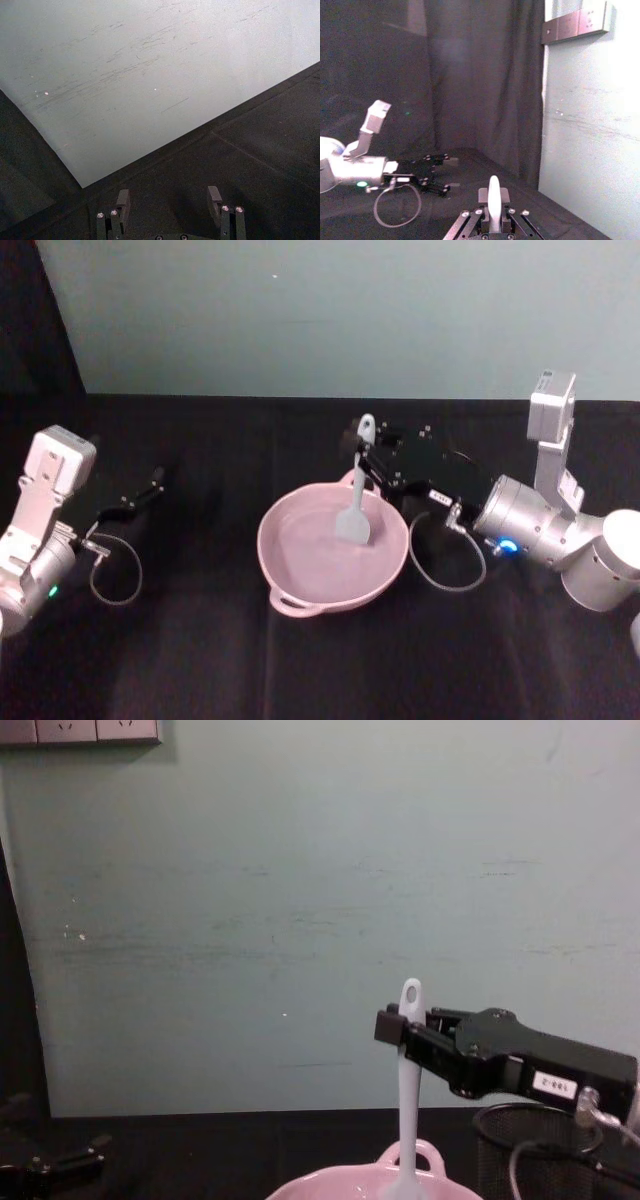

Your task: Use the one hand to pick up the spoon and stir the clear water in the bowl.

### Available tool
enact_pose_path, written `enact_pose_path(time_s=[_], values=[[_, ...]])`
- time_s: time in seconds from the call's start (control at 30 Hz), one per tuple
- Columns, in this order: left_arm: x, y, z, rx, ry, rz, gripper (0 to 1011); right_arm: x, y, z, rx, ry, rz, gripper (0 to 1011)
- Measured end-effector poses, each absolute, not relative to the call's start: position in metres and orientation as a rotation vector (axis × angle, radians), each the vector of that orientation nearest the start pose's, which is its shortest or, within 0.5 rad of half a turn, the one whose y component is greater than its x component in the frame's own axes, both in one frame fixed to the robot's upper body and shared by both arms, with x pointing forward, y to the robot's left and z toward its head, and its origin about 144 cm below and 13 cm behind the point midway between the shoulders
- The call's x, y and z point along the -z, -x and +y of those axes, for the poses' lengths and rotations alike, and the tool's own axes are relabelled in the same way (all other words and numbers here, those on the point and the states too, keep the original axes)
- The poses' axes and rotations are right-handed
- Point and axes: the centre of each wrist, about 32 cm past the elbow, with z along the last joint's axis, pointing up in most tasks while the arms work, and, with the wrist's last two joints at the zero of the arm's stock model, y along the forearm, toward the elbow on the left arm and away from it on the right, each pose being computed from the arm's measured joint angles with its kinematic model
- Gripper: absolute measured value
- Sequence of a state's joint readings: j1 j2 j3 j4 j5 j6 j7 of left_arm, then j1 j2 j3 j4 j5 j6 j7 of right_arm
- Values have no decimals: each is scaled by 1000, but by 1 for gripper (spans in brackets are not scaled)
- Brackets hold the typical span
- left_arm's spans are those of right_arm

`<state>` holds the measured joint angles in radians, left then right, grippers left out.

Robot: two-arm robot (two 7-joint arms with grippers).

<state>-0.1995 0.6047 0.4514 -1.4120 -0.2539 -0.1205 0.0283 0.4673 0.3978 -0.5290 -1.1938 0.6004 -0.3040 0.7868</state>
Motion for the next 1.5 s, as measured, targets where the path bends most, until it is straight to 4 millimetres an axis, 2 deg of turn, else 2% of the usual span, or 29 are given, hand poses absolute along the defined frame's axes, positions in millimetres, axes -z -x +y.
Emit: enact_pose_path(time_s=[0.2, 0.4, 0.63, 0.83, 1.13, 1.27, 1.5], values=[[-1140, -489, 310, -1248, -305, -285, 1011, -1161, -552, -244, 446, -140, -115, 120], [-1140, -489, 310, -1248, -304, -285, 1011, -1156, -548, -226, 403, -175, -84, 120], [-1140, -489, 310, -1248, -304, -285, 1011, -1148, -558, -205, 419, -201, -114, 120], [-1140, -489, 310, -1248, -304, -285, 1011, -1142, -570, -198, 496, -199, -178, 119], [-1140, -489, 310, -1248, -304, -285, 1011, -1149, -575, -215, 600, -200, -253, 120], [-1140, -489, 310, -1248, -304, -285, 1011, -1152, -566, -228, 596, -178, -253, 120], [-1140, -489, 310, -1248, -304, -285, 1011, -1152, -548, -238, 541, -167, -189, 120]])
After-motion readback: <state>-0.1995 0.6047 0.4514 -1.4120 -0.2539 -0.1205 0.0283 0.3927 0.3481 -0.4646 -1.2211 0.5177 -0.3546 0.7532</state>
